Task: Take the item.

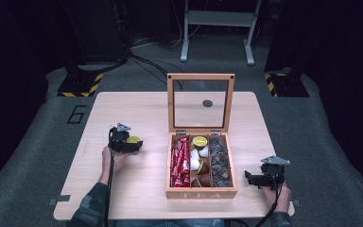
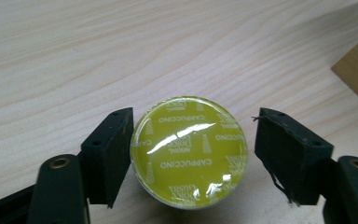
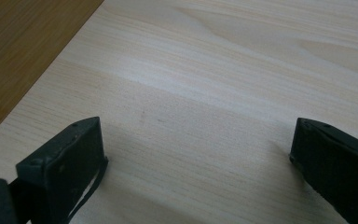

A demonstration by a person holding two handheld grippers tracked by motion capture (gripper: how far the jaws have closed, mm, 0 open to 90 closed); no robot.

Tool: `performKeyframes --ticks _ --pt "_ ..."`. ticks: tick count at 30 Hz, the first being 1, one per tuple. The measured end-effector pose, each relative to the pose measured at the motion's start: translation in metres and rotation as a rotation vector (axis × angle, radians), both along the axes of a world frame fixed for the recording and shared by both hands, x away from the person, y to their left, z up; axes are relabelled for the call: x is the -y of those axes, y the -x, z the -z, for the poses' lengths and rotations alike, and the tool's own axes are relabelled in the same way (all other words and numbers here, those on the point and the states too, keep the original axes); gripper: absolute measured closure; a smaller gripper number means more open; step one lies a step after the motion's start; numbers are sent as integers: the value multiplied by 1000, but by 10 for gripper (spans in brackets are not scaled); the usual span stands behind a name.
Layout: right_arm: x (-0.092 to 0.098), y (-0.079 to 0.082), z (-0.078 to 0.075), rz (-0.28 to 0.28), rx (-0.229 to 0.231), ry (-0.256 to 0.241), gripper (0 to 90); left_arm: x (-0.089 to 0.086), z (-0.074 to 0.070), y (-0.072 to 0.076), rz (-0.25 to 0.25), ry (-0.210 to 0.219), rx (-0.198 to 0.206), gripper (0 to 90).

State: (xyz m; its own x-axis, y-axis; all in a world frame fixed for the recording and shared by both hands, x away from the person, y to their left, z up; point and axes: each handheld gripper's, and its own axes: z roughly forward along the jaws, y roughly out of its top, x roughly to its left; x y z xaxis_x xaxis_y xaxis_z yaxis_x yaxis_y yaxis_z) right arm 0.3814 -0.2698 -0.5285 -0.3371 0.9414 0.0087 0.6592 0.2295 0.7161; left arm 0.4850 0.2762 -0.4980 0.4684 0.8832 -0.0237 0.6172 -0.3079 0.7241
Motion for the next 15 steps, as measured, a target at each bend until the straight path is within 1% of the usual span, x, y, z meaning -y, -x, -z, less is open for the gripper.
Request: performKeyframes --ticks 1,2,4,5,6,7,10,11,12,14,15 --pt "0 0 0 0 -3 1 22 0 -1 1 -1 6 4 237" --pt "0 0 0 0 0 0 22 -1 -3 2 1 3 0 214" --pt "0 0 0 -1 -5 3 22 -2 -6 4 -9 15 2 170" --pt "0 0 0 -1 -5 3 22 -3 -8 5 -4 18 10 154" --pt "0 0 0 -1 -6 3 22 -3 -10 7 -10 21 8 153" --pt "0 0 0 1 0 1 22 -3 -11 8 -14 33 19 149" --pt "0 0 0 -1 -5 3 22 -6 -16 12 -2 31 22 138" --pt "0 0 0 3 -4 3 22 -7 -17 13 -8 37 23 135" --pt "0 0 0 0 -5 3 22 -7 -18 14 -13 44 24 125" --pt "0 0 0 5 -4 3 22 -10 -21 17 -13 43 14 91" --pt "0 0 0 1 -5 3 22 -10 -22 19 -15 46 19 80"
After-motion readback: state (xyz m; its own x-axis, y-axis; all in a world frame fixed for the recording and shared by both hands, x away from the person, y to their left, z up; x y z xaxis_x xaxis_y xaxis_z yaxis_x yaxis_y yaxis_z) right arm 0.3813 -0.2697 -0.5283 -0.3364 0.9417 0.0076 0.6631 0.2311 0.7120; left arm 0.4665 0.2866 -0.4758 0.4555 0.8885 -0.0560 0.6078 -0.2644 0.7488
